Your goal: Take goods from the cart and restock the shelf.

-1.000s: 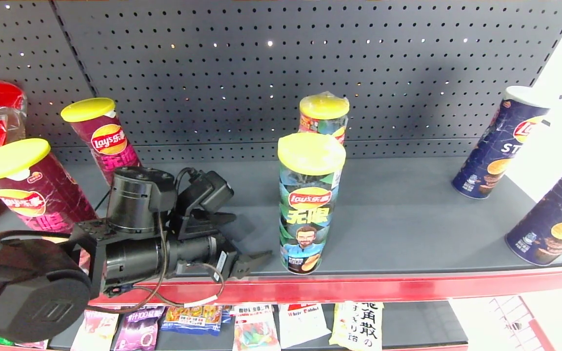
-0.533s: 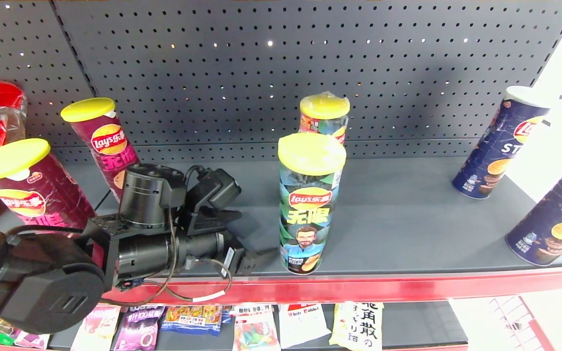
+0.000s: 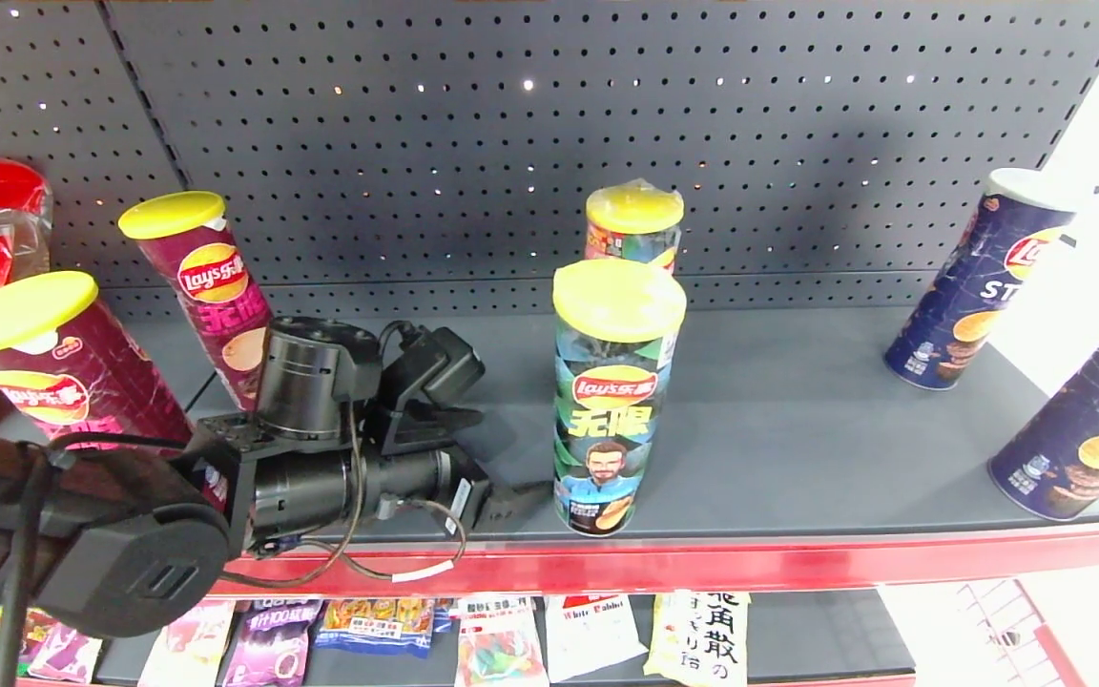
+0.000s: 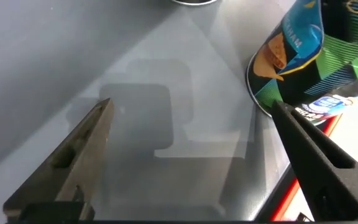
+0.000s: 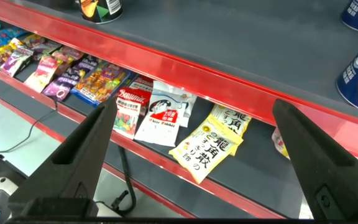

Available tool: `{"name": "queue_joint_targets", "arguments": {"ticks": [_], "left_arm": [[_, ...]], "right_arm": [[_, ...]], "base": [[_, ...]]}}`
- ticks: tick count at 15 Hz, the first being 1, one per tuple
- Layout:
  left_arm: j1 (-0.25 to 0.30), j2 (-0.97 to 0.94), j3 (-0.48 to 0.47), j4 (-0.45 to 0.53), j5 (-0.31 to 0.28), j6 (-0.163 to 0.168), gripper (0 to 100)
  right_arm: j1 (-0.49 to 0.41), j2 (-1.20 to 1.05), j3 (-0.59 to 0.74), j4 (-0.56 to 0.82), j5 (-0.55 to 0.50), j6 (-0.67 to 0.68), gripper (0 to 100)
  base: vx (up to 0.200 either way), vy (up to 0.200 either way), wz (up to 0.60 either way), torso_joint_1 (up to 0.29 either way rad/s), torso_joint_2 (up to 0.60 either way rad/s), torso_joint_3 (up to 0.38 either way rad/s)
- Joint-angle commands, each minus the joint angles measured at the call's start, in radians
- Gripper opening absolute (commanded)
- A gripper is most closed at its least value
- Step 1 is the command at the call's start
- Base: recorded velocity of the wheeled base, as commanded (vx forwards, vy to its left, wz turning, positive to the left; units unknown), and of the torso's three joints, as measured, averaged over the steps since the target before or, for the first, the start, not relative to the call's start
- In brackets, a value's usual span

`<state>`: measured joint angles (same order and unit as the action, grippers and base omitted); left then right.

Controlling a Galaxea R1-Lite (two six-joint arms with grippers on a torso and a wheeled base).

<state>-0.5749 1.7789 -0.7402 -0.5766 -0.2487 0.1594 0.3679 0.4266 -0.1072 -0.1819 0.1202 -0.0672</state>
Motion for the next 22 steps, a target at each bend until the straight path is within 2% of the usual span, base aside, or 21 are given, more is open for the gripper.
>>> {"name": "queue_joint_targets", "arguments": {"ticks": [1,8,12,22], "left_arm": [[0.0,0.005,-0.002,0.0,0.0,0.0,100],[-0.006,-0.026,0.041,-0.002,0.0,0.0,100],[-0.026,-0.009,0.03,-0.003,0.0,0.0,100],[-0.028,0.022,-0.011,-0.002,0.0,0.002,100]], "right_arm": [[0.0,0.001,0.001,-0.001,-0.005,0.0,100],[0.0,-0.002,0.001,-0.001,-0.005,0.0,100],[0.0,-0.003,0.0,-0.001,-0.007,0.0,100],[0.0,-0.003,0.001,-0.001,-0.008,0.0,100]], "base": [[0.0,0.0,0.0,0.0,0.0,0.0],[0.0,0.0,0.0,0.0,0.0,0.0],[0.0,0.0,0.0,0.0,0.0,0.0],[0.0,0.0,0.0,0.0,0.0,0.0]]}}
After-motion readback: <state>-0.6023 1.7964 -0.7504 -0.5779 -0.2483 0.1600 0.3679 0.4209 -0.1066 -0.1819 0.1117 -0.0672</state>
